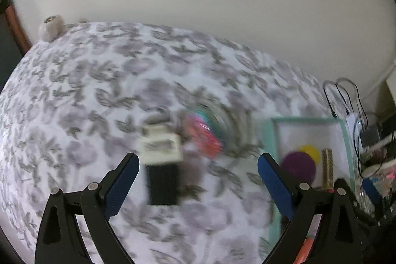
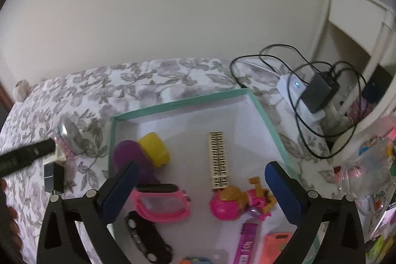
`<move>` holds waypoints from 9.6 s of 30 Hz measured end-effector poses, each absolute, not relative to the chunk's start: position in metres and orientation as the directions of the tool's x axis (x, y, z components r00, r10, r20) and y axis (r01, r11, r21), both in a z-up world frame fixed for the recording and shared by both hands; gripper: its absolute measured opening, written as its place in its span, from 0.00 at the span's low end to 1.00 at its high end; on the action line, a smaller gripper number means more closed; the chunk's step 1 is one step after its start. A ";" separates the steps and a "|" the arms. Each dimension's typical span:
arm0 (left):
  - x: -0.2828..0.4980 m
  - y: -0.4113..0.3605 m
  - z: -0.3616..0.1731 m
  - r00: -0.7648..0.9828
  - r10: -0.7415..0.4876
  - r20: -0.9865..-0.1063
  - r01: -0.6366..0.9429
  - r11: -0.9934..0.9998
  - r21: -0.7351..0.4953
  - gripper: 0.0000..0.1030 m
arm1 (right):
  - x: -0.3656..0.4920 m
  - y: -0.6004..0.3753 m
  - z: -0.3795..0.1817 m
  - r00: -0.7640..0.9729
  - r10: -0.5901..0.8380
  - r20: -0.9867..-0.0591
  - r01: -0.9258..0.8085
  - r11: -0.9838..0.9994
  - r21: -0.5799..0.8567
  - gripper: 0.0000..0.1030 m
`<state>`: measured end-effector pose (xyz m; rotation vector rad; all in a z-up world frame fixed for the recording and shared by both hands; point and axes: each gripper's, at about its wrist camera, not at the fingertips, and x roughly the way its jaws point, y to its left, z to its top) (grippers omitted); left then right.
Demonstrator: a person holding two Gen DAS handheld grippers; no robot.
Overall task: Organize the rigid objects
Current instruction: 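Withdraw both tools toward the black charger and bead jar, then grasp the cream claw clip with the left tool while the right tool grasps the black charger, then carry the claw clip and charger into the tray and open both tools, then withdraw both tools from the tray toward the white smartwatch and bead jar, then grasp the white smartwatch with the left tool while the right tool grasps the bead jar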
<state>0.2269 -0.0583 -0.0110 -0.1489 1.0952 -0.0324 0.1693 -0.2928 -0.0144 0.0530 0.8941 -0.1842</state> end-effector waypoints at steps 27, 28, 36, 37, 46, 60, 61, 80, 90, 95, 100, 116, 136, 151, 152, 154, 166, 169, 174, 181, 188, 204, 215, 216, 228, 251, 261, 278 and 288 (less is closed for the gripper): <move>0.241 0.060 -0.055 0.344 -0.066 -0.937 -0.257 0.953 -0.161 0.94 | 0.208 -0.118 -0.063 0.544 0.136 -0.828 -0.143 0.987 0.068 1.00; 0.241 0.064 -0.057 0.338 -0.056 -0.940 -0.266 0.952 -0.153 0.94 | 0.209 -0.114 -0.067 0.537 0.141 -0.831 -0.152 0.986 0.069 1.00; 0.243 0.087 -0.073 0.309 -0.076 -0.948 -0.312 0.933 -0.177 0.94 | 0.216 -0.082 -0.088 0.520 0.146 -0.842 -0.200 0.979 0.047 1.00; 0.244 0.088 -0.075 0.307 -0.082 -0.948 -0.313 0.932 -0.182 0.94 | 0.218 -0.080 -0.092 0.517 0.136 -0.845 -0.193 0.980 0.039 1.00; 0.248 0.080 -0.085 0.291 -0.212 -0.933 -0.300 0.906 -0.299 0.94 | 0.224 -0.092 -0.098 0.523 0.095 -0.847 -0.135 0.990 0.028 1.00; 0.250 0.045 -0.096 0.308 -0.310 -0.900 -0.256 0.884 -0.392 0.94 | 0.225 -0.133 -0.094 0.528 0.059 -0.847 -0.062 0.998 0.030 0.97; 0.251 0.040 -0.096 0.309 -0.308 -0.900 -0.243 0.889 -0.388 0.94 | 0.224 -0.133 -0.094 0.527 0.056 -0.848 -0.065 0.998 0.026 0.96; 0.251 0.001 -0.098 0.362 -0.244 -0.900 -0.148 0.938 -0.314 0.80 | 0.215 -0.138 -0.096 0.510 0.017 -0.860 -0.058 0.998 -0.014 0.54; 0.250 -0.008 -0.094 0.368 -0.225 -0.902 -0.104 0.954 -0.281 0.56 | 0.208 -0.131 -0.102 0.488 -0.012 -0.873 -0.074 0.996 -0.055 0.51; 0.252 -0.013 -0.094 0.365 -0.217 -0.905 -0.096 0.958 -0.269 0.56 | 0.206 -0.129 -0.101 0.471 -0.018 -0.882 -0.084 0.994 -0.065 0.51; 0.251 -0.018 -0.092 0.355 -0.203 -0.912 -0.091 0.964 -0.250 0.56 | 0.204 -0.124 -0.100 0.464 -0.021 -0.885 -0.103 0.992 -0.078 0.41; 0.248 -0.002 -0.072 0.370 -0.196 -0.908 -0.103 0.963 -0.249 0.56 | 0.201 -0.119 -0.088 0.470 0.025 -0.882 -0.140 0.989 -0.046 0.40; 0.237 -0.004 0.015 0.566 -0.218 -0.795 -0.040 0.956 -0.290 0.56 | 0.193 -0.163 -0.019 0.606 -0.075 -0.792 -0.042 0.991 -0.126 0.40; 0.218 -0.071 0.034 0.558 -0.331 -0.761 0.138 0.941 -0.309 0.56 | 0.185 -0.245 0.005 0.626 -0.137 -0.768 0.120 0.990 -0.079 0.40; 0.218 -0.074 0.033 0.556 -0.335 -0.760 0.146 0.940 -0.307 0.56 | 0.185 -0.252 0.006 0.626 -0.142 -0.766 0.133 0.988 -0.075 0.40; 0.214 -0.086 0.033 0.547 -0.352 -0.760 0.178 0.936 -0.305 0.56 | 0.180 -0.266 0.008 0.624 -0.158 -0.765 0.162 0.984 -0.071 0.40; 0.193 -0.168 0.005 0.407 -0.445 -0.797 0.366 0.879 -0.305 0.56 | 0.159 -0.348 0.000 0.591 -0.217 -0.777 0.329 0.944 -0.013 0.40; 0.188 -0.180 -0.003 0.386 -0.437 -0.813 0.386 0.877 -0.288 0.56 | 0.157 -0.359 -0.006 0.582 -0.215 -0.784 0.350 0.937 0.003 0.40; 0.186 -0.191 -0.012 0.347 -0.438 -0.829 0.402 0.869 -0.291 0.56 | 0.161 -0.365 -0.022 0.596 -0.187 -0.781 0.352 0.935 0.045 0.40; 0.180 -0.211 -0.026 0.313 -0.409 -0.857 0.443 0.861 -0.249 0.56 | 0.167 -0.374 -0.046 0.596 -0.186 -0.781 0.387 0.919 0.077 0.40; 0.180 -0.217 -0.033 0.315 -0.382 -0.869 0.447 0.867 -0.219 0.56 | 0.171 -0.376 -0.060 0.552 -0.176 -0.815 0.390 0.918 0.066 0.40; 0.187 -0.210 -0.033 0.277 -0.399 -0.874 0.414 0.871 -0.267 0.65 | 0.172 -0.370 -0.047 0.545 -0.188 -0.817 0.364 0.931 0.029 0.55; 0.198 -0.179 -0.003 0.342 -0.422 -0.839 0.336 0.889 -0.310 0.68 | 0.166 -0.357 -0.019 0.583 -0.203 -0.787 0.339 0.941 0.009 0.55; 0.199 -0.174 0.000 0.359 -0.415 -0.836 0.322 0.896 -0.307 0.68 | 0.165 -0.355 -0.017 0.588 -0.201 -0.784 0.335 0.942 0.010 0.55; 0.215 -0.118 0.009 0.511 -0.185 -0.839 0.058 0.982 -0.182 0.82 | 0.168 -0.327 -0.004 0.610 -0.132 -0.781 0.248 0.968 0.030 0.67; 0.235 -0.015 -0.013 0.510 -0.024 -0.860 -0.241 0.956 -0.169 1.00 | 0.181 -0.254 -0.015 0.632 -0.037 -0.774 0.070 0.997 0.009 1.00; 0.240 0.028 -0.020 0.522 -0.004 -0.853 -0.322 0.925 -0.202 1.00 | 0.184 -0.236 -0.019 0.638 -0.023 -0.770 0.031 1.000 -0.004 1.00; 0.254 0.042 -0.067 0.474 -0.135 -0.870 -0.277 0.915 -0.293 1.00 | 0.209 -0.172 -0.026 0.662 0.098 -0.743 -0.105 0.994 0.038 1.00; 0.261 0.042 -0.094 0.463 -0.168 -0.870 -0.267 0.910 -0.318 0.89 | 0.236 -0.147 -0.045 0.622 0.126 -0.773 -0.145 0.988 0.045 0.94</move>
